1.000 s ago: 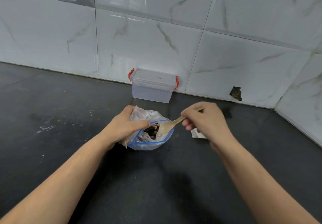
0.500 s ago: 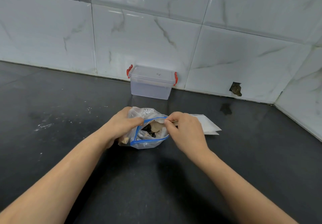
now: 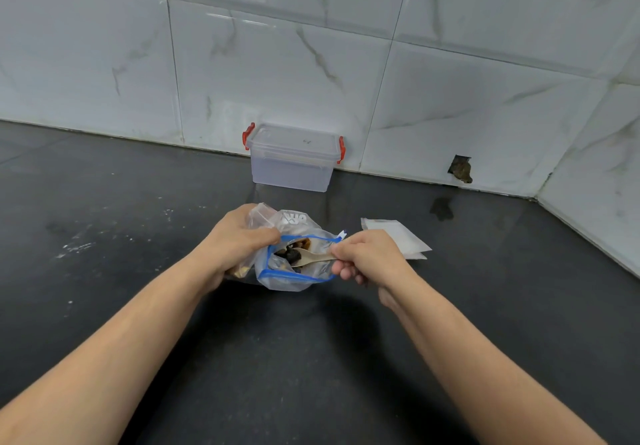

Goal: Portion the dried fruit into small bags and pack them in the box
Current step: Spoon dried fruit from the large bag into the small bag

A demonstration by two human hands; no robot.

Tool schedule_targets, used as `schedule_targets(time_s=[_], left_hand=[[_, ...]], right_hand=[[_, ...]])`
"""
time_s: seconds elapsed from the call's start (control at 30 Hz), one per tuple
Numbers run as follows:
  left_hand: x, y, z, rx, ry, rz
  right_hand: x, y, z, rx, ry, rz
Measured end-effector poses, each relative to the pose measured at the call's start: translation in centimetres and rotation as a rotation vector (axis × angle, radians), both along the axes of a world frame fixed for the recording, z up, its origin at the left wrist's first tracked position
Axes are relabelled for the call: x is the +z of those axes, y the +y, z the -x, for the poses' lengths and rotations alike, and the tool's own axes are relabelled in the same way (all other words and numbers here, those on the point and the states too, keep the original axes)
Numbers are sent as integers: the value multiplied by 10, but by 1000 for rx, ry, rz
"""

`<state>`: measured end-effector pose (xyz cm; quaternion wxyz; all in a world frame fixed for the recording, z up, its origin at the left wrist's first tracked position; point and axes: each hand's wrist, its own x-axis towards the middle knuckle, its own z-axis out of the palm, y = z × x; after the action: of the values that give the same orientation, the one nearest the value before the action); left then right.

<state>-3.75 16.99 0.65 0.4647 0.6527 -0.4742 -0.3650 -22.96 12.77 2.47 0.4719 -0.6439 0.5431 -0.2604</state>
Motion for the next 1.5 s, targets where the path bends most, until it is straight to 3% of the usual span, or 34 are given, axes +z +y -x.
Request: schedule_targets(time_s=[0.13,0.4,0.6,0.93,1.13,1.33,1.4,1.5], left_hand=[[-3,-2,-2,27,-48,10],[-2,-4,-2,34,-99,7],[-1,-3,-3,23,-147,91],[5,3,-1,-87,-269,297],[4,2,1,-128,-301,359],[2,0,-1,-121,-249,410],[3,1,0,-122,-218,416],[5,2,0,-114,-211,413]], right_hand=[[-3,-6,3,-103,-159,-157],[5,-3,8,-4,180,309],[10,-6,23,-29,-44,3],[51,-1,37,6,-142,64],[75,2,5,96,-37,288],[71,27,-29,235,533,967],[72,28,-26,204,518,1020],[77,18,-12,86,253,791]])
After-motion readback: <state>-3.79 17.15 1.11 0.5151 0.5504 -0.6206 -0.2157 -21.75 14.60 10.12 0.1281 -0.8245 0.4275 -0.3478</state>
